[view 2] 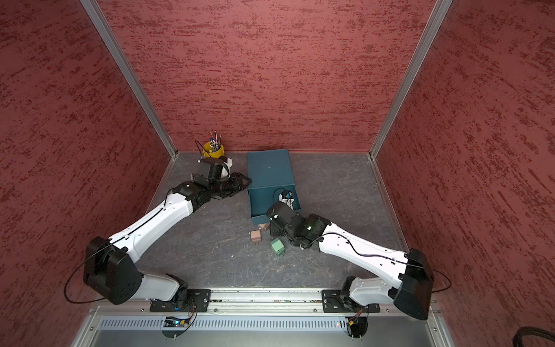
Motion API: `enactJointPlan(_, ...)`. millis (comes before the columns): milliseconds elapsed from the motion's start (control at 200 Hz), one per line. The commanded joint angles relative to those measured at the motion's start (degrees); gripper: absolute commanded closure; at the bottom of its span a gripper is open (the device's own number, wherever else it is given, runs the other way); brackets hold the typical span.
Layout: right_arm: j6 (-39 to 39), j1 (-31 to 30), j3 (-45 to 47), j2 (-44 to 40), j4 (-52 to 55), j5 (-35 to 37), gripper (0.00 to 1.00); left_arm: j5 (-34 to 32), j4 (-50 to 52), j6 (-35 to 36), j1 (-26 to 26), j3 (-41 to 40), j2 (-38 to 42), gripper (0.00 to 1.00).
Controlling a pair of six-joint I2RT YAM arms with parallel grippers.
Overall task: Place the plugs into the drawer by color
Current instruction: Open the drawer in the storage box, then pick up the plug from the center of the board.
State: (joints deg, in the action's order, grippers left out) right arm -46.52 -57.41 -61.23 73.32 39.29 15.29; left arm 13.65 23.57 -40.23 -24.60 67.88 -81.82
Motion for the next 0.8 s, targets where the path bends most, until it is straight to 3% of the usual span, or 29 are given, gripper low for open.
enactJointPlan(0, 0.43, -0.86, -1.28, 1.54, 6.14, -0.22, 0.86, -3.13, 2.60, 0.45, 1.33, 1.19, -0.64, 0.52)
enactJointPlan(110, 1.14, -0.95, -2.39, 0.47, 9.75, 1.98, 0.49, -2.81, 3.05, 0.63, 1.35, 2.03, 0.03, 0.50)
enactJointPlan(165, 1.33, -0.95, -2.58, -1.25, 12.02, 3.87, 0.42, -2.74, 3.28, 0.78, 1.37, 2.49, 0.51, 0.49)
enactJointPlan(376, -1.08, -0.64, -3.50, -10.57, 23.80, 13.64, 0.35, -1.88, 3.54, 1.40, 1.31, 4.38, 1.70, 0.47)
enactJointPlan(461, -2.83, 2.39, -3.30, -13.47, 27.29, 13.77, 0.36, -1.61, 3.87, 1.25, 1.30, 5.15, 2.27, 0.47)
enactJointPlan(626, -2.36, 13.34, -0.26, -17.91, 25.38, 4.51, 0.39, -0.66, 4.62, 0.90, 1.00, 6.21, 4.41, 0.46)
enactJointPlan(796, 1.15, 28.50, 6.84, -16.83, 16.43, -15.01, 0.38, 1.76, 5.17, 0.42, -0.58, 5.27, 6.72, 0.45)
